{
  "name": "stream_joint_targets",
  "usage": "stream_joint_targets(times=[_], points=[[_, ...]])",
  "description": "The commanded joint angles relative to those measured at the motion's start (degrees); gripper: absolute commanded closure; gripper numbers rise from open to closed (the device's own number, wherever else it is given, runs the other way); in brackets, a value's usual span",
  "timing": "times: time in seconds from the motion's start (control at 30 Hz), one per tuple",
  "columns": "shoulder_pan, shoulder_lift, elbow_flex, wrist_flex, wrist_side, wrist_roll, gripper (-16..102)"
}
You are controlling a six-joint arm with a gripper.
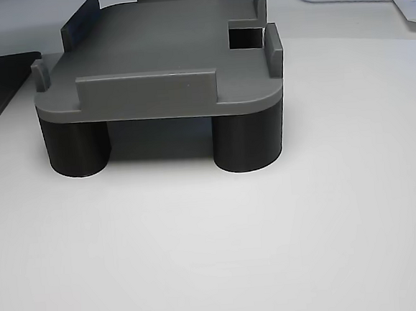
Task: Move top rectangular frame to the holder.
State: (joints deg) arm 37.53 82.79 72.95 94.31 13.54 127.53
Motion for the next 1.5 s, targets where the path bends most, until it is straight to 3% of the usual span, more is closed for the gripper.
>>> stream_joint_targets(times=[0.0, 0.37, 0.67, 1.47], points=[[-1.58, 0.79, -1.49, 0.62, -0.70, 0.26, 97], [-6.94, -0.62, -0.53, 0.62, -6.94, -2.72, 97], [-7.56, -4.66, -0.53, 0.62, -8.61, -3.96, 97], [-8.35, -3.96, 1.67, 0.53, -8.09, -3.78, 97]])
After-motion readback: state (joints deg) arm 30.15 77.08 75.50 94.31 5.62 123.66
